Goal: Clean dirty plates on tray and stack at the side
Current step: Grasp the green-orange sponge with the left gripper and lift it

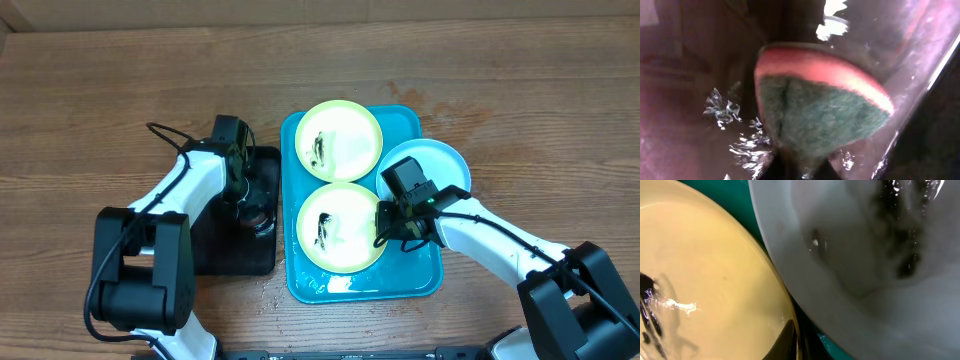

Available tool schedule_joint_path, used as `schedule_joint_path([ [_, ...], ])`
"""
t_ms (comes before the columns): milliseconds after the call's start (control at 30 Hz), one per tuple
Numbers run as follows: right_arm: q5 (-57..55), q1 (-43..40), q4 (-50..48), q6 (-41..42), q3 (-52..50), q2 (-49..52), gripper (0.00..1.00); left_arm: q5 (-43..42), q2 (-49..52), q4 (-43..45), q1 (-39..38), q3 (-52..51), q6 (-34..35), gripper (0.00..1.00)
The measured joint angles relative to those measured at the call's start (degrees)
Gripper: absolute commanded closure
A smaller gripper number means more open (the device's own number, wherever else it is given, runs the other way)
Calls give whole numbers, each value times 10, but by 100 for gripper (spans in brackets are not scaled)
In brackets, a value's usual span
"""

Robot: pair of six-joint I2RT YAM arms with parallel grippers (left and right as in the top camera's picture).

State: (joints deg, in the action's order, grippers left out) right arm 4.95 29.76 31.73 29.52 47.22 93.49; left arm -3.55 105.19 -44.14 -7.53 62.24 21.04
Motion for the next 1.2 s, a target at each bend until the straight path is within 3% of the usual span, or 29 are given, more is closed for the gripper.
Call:
schedule_joint_path([
  [400,-3,0,9,3,1,0,96,14,-23,-115,0,50,0,96],
  [700,-4,0,9,3,1,0,96,67,-8,-55,-4,8,0,96],
  [1033,-5,0,9,3,3,0,96,1,0,-161,-10,62,0,95],
  [1200,-5,0,10,3,3,0,96,-58,-50,-123,-63,107,3,96],
])
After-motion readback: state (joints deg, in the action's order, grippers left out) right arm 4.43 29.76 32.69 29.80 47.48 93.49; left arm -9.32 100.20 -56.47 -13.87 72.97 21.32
